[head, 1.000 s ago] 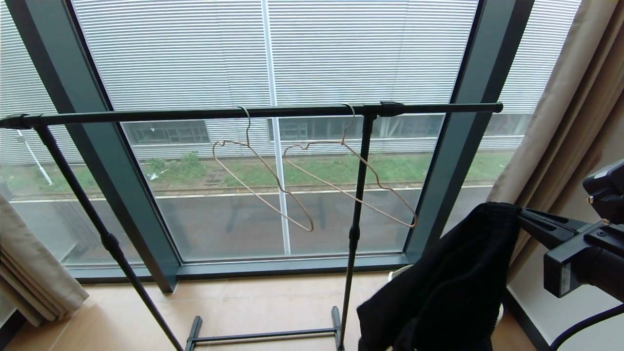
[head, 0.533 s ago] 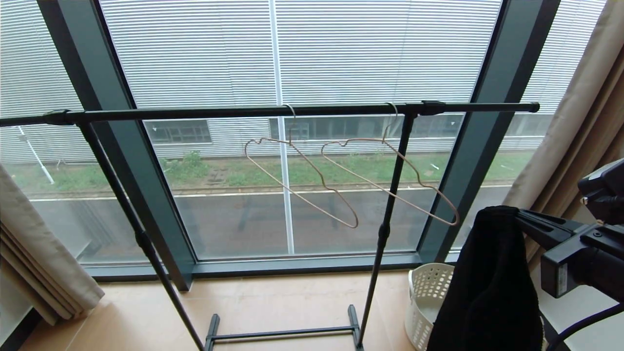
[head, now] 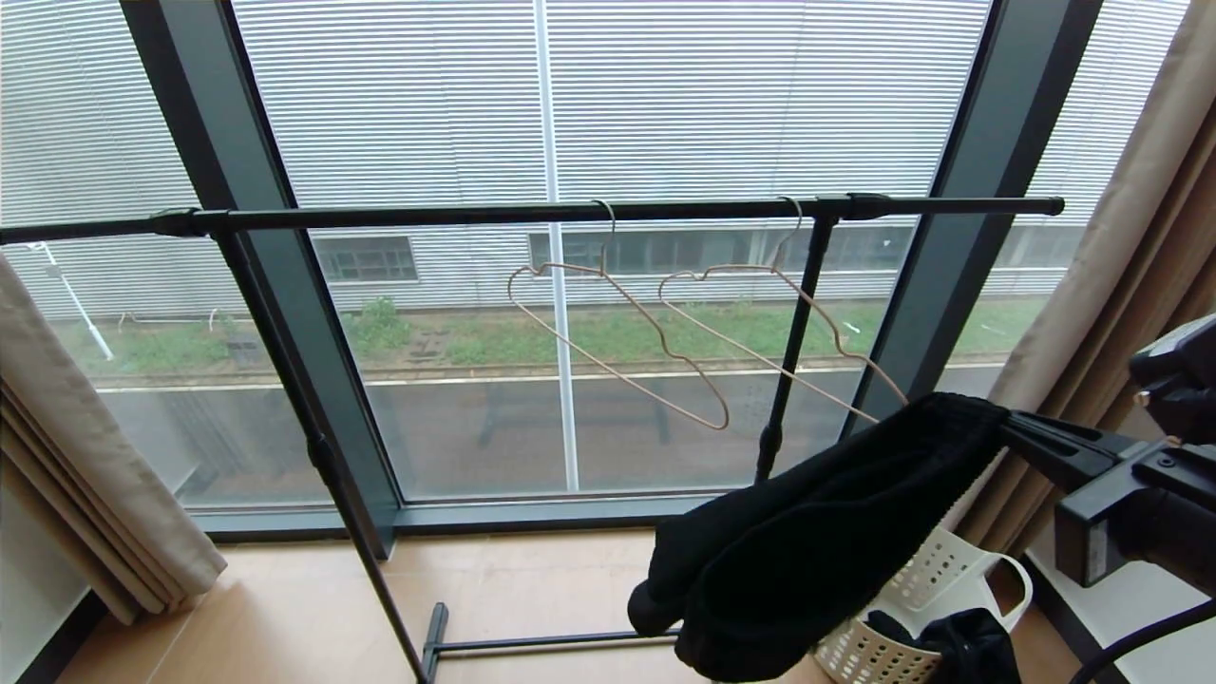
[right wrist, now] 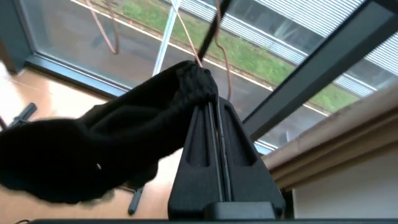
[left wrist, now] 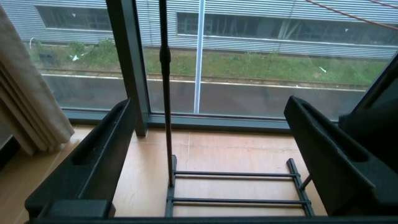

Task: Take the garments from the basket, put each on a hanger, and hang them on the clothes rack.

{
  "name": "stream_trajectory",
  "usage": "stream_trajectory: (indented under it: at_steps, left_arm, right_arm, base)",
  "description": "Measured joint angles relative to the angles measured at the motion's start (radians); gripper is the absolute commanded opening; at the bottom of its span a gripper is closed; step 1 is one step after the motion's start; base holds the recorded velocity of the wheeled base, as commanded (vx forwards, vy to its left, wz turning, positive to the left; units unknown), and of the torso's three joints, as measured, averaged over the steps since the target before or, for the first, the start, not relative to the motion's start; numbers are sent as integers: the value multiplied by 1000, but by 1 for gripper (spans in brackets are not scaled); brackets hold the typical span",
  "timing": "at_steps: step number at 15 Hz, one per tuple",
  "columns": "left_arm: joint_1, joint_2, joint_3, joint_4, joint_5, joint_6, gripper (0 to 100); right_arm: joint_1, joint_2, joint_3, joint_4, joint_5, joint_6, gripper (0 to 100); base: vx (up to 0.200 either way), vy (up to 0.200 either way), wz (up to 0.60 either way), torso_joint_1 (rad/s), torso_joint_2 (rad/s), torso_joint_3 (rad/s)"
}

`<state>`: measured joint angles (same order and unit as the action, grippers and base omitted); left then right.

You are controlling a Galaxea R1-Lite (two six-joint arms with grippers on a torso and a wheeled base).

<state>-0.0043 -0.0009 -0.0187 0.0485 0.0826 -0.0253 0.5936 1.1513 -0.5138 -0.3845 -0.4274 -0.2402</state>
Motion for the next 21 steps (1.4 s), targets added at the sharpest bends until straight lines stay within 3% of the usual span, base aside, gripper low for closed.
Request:
stream_trajectory:
  at_steps: [18,21]
  left_arm:
    - [-2,0,0,2,0,0,100]
    - [-1,0,0,1,0,0,100]
  right_arm:
    - [0,1,0,1,0,0,0]
    - [-1,2,1,1,-1,0,0]
  base:
    - [0,0,0,0,0,0]
    - [-133,0,0,-5,-3,0]
